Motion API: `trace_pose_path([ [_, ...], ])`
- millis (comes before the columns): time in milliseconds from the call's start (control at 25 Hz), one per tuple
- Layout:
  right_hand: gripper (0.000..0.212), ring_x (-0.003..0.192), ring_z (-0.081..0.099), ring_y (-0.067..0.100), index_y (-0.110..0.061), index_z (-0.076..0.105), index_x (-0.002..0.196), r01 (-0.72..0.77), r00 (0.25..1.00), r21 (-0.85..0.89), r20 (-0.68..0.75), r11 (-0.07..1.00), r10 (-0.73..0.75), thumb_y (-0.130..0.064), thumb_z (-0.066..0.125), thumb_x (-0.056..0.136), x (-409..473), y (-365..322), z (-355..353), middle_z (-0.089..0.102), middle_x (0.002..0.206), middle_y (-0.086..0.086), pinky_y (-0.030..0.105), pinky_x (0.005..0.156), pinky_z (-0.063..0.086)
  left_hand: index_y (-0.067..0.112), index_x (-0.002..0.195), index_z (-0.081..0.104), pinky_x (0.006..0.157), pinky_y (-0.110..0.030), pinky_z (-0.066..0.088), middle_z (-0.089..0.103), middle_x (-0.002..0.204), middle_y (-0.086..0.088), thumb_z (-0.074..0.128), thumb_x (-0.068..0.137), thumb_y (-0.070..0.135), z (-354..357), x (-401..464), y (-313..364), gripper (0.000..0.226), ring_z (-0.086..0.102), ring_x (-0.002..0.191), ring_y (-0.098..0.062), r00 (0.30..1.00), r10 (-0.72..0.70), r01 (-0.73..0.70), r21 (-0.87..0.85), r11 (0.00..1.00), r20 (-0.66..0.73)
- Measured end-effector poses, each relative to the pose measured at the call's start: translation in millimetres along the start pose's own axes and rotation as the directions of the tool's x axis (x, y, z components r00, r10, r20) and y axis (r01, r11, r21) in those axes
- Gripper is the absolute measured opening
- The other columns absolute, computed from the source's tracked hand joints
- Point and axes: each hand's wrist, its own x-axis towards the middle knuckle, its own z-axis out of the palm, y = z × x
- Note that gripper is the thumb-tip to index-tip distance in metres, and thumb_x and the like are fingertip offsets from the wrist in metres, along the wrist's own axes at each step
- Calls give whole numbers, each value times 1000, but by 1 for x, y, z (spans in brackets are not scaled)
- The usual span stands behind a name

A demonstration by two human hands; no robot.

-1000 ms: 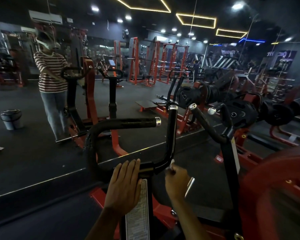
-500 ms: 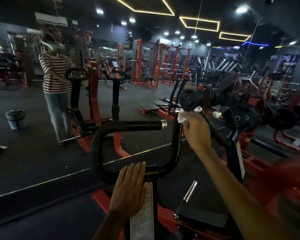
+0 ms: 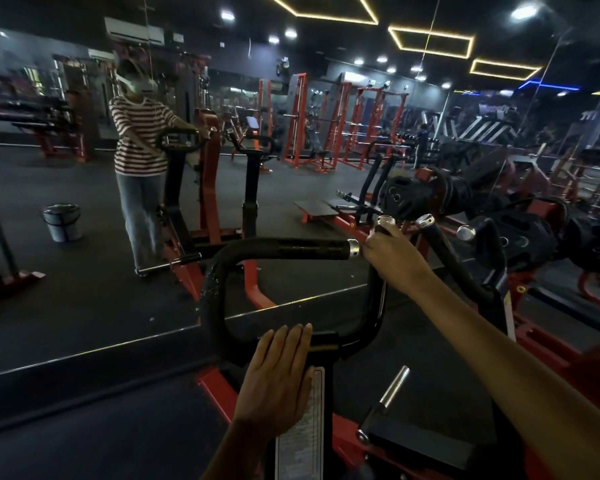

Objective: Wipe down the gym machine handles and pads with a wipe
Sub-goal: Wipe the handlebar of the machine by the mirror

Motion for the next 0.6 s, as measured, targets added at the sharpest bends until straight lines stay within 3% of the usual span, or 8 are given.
trace_pose_path([
  [200, 30, 109, 59, 20, -14, 65, 109, 92, 995, 156, -39, 984, -87, -7, 57, 81, -43, -29, -15, 68, 103, 7, 41, 116, 5, 5, 140, 40, 108, -43, 26, 54, 136, -11, 15, 100, 37, -2, 0, 0, 57, 54, 122, -28, 1000, -2, 2, 5, 1000, 21],
  [280, 24, 98, 64, 18, -15, 68, 98, 116, 993, 220, -51, 969, -107, -9, 61, 76, -62, -54, -12, 70, 92, 6, 42, 115, 14, 6, 140, 36, 108, -43, 25, 54, 135, -11, 14, 99, 37, -3, 0, 0, 56, 54, 122, -28, 1000, -1, 1, 2, 1000, 18],
  [360, 20, 83, 67, 17, -15, 67, 88, 70, 994, 365, -101, 928, -35, -8, 56, 73, -79, -80, -6, 70, 77, 3, 40, 114, 23, 5, 140, 35, 109, -43, 25, 55, 134, -12, 15, 99, 36, -3, 0, 0, 55, 53, 121, -28, 1000, -3, 3, 0, 1000, 13],
  [480, 17, 66, 66, 16, -11, 66, 84, -93, 969, 692, -101, 716, 224, 0, 58, 74, -86, -113, -10, 67, 66, 1, 40, 115, 27, 4, 139, 40, 108, -44, 27, 56, 132, -12, 15, 99, 36, -5, 0, 2, 57, 54, 120, -28, 1000, -12, 12, 12, 1000, 22],
  [600, 23, 82, 68, 18, -10, 66, 104, -211, 953, 805, 43, 554, 300, -3, 58, 83, -86, -128, -20, 71, 84, 5, 38, 109, 38, 4, 139, 41, 107, -44, 28, 56, 132, -12, 16, 99, 36, -6, 0, 1, 57, 54, 120, -28, 999, -10, 10, 8, 1000, 37],
])
